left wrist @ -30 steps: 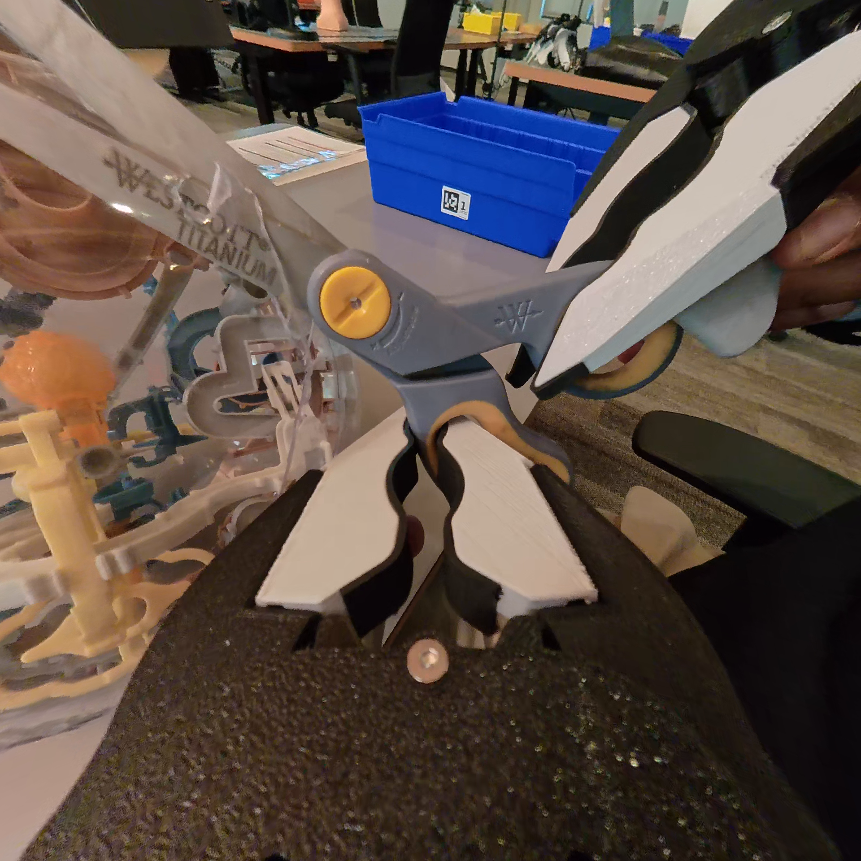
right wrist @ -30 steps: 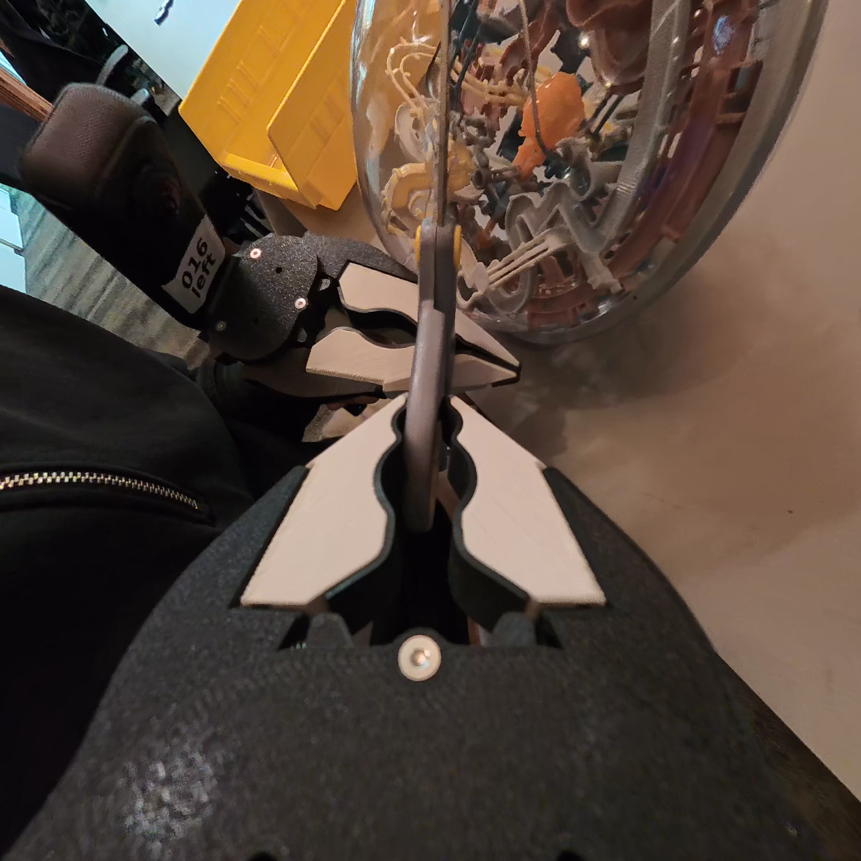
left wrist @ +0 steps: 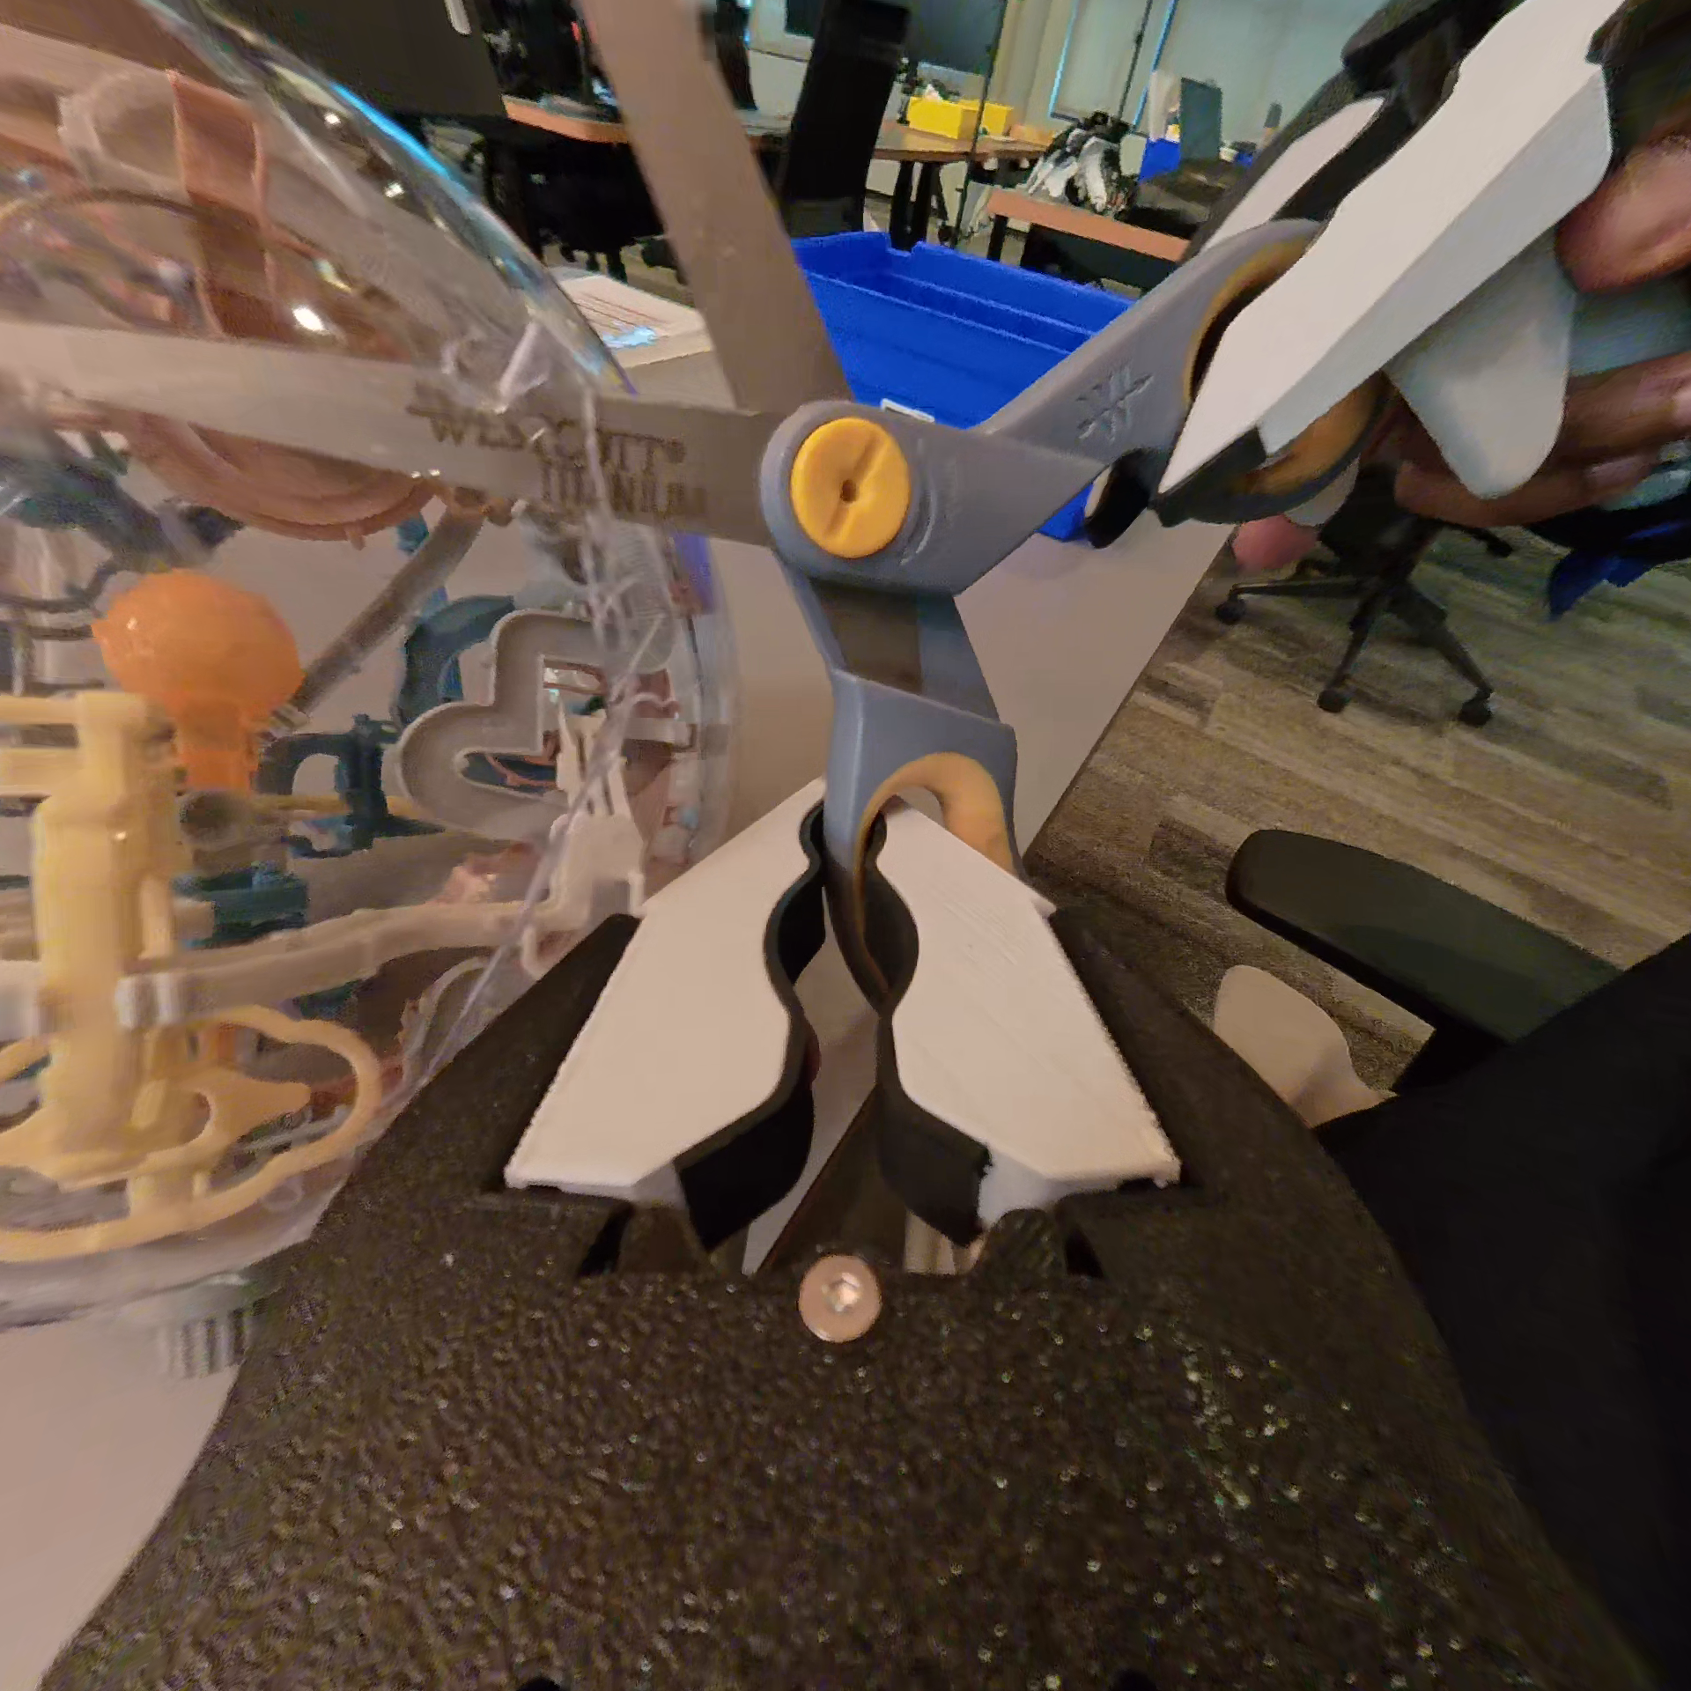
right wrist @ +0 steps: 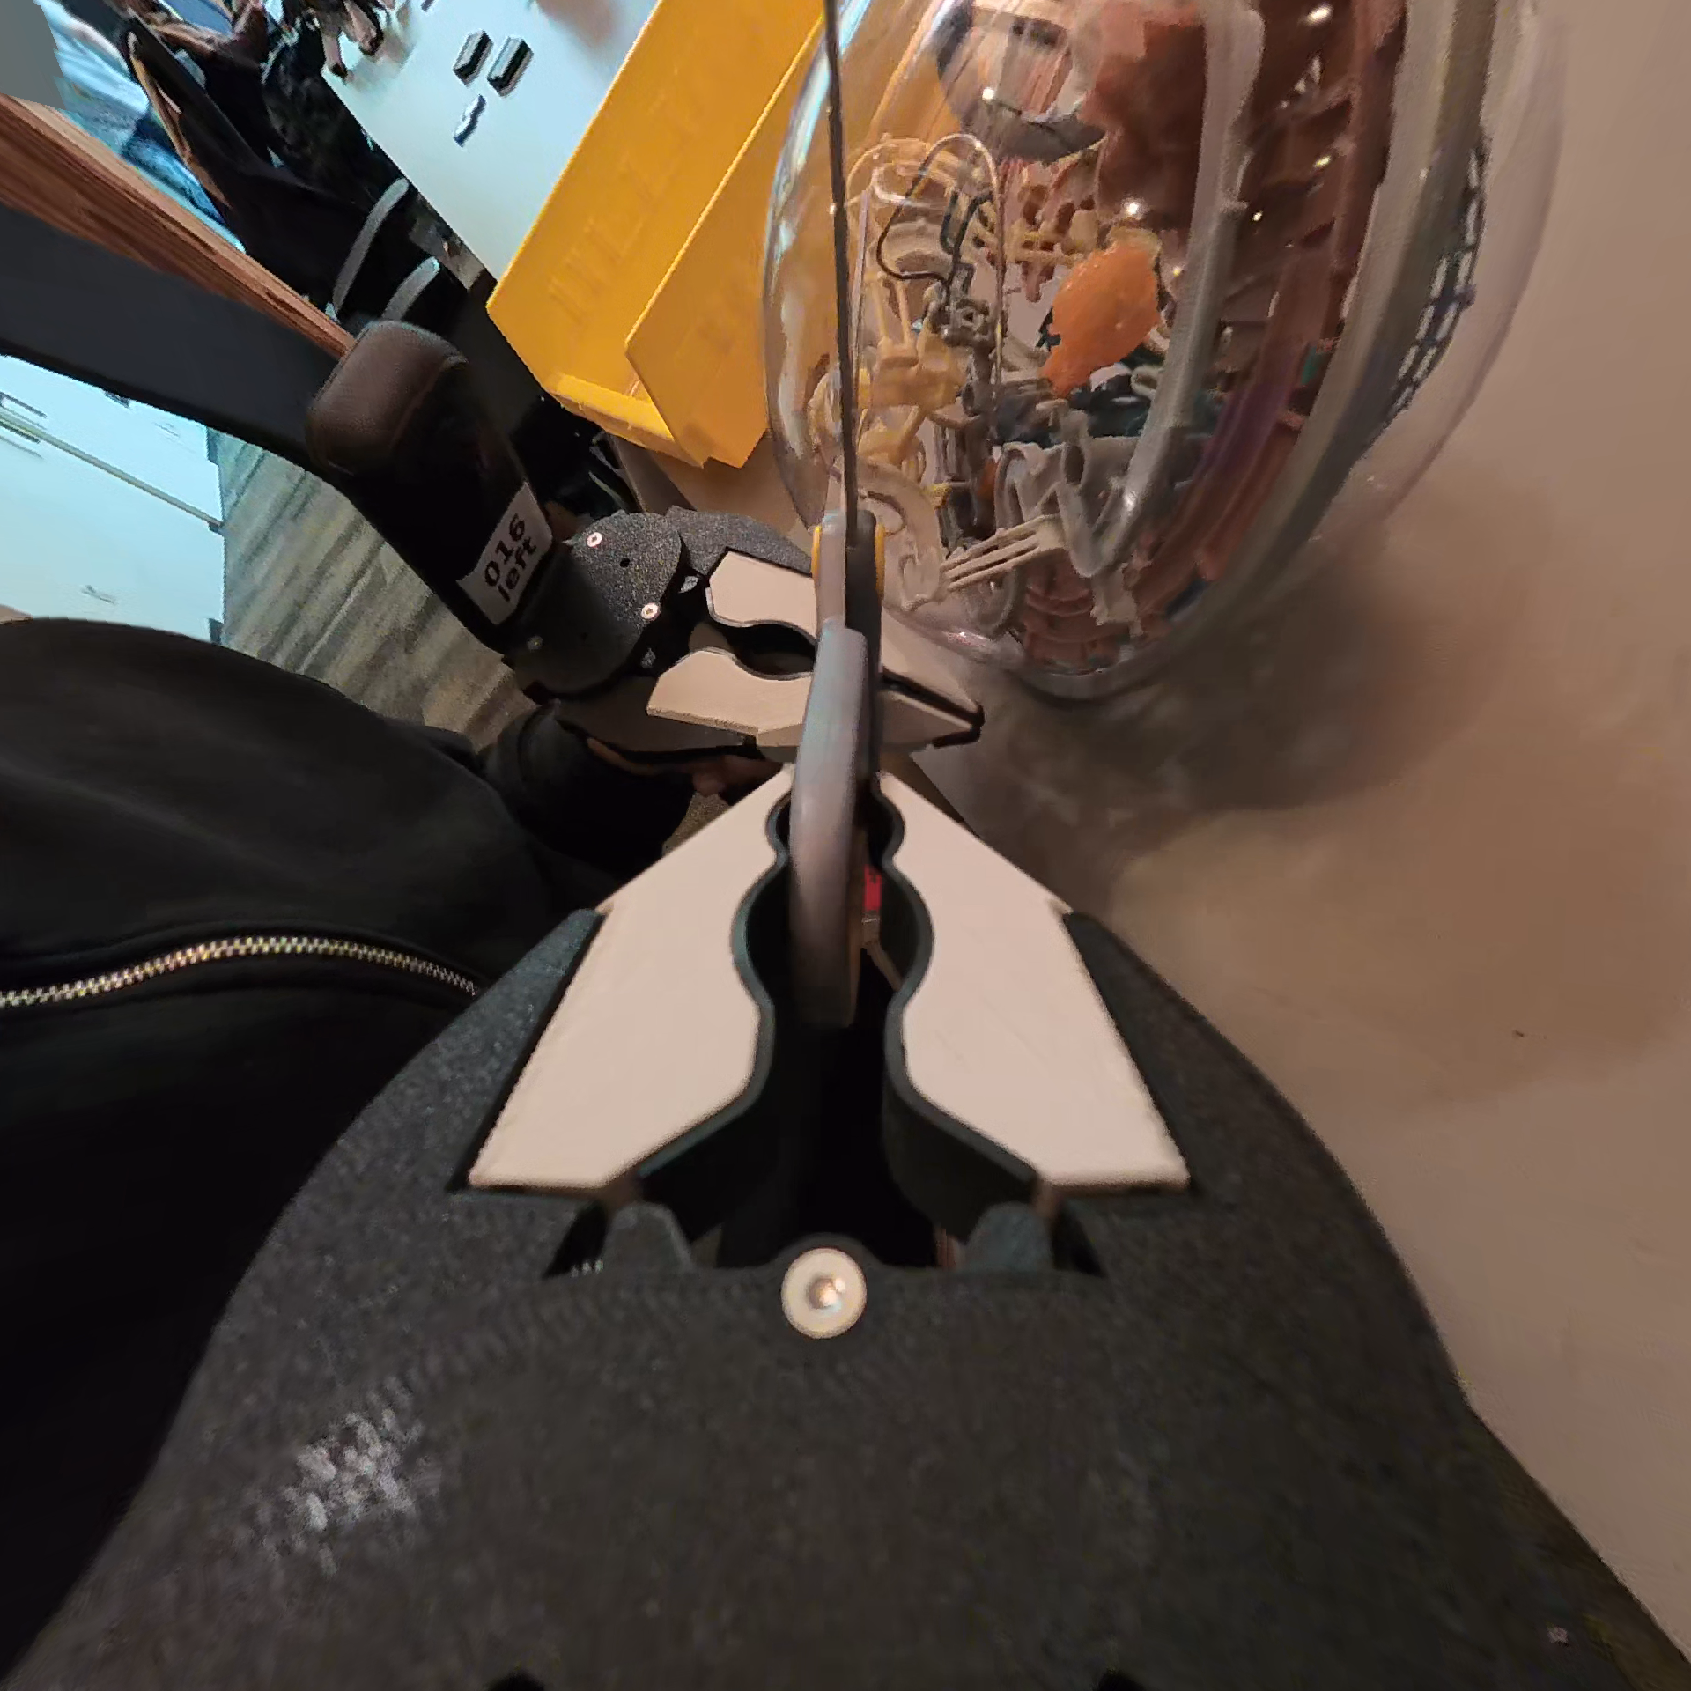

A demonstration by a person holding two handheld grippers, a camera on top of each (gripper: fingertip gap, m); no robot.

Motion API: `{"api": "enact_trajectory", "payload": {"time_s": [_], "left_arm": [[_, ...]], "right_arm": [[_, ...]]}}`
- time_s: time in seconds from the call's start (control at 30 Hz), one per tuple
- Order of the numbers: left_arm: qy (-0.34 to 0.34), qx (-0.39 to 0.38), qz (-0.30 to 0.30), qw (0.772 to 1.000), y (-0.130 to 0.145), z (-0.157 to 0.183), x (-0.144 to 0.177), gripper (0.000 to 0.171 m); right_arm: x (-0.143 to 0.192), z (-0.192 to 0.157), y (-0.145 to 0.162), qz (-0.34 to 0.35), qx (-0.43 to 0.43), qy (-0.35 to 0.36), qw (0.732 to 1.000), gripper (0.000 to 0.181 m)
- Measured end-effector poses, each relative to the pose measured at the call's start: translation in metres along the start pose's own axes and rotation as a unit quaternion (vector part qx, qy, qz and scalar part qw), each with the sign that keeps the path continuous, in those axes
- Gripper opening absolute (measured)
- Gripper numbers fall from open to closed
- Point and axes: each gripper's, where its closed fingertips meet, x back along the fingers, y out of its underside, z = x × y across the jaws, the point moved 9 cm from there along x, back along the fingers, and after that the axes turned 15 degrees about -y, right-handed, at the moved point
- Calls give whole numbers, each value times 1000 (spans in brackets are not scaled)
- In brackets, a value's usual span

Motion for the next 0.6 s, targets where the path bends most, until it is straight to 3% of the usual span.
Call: {"api": "enact_trajectory", "payload": {"time_s": [0.17,0.3,0.6], "left_arm": [[7,-6,0,1000,-4,10,0,0],[44,35,0,998,-8,10,3,0],[41,28,-8,999,-8,7,5,0]], "right_arm": [[-13,-8,-5,-40,53,29,997,10],[-20,-4,-6,-20,27,7,999,10],[-28,-2,-4,-15,23,13,1000,9]]}}
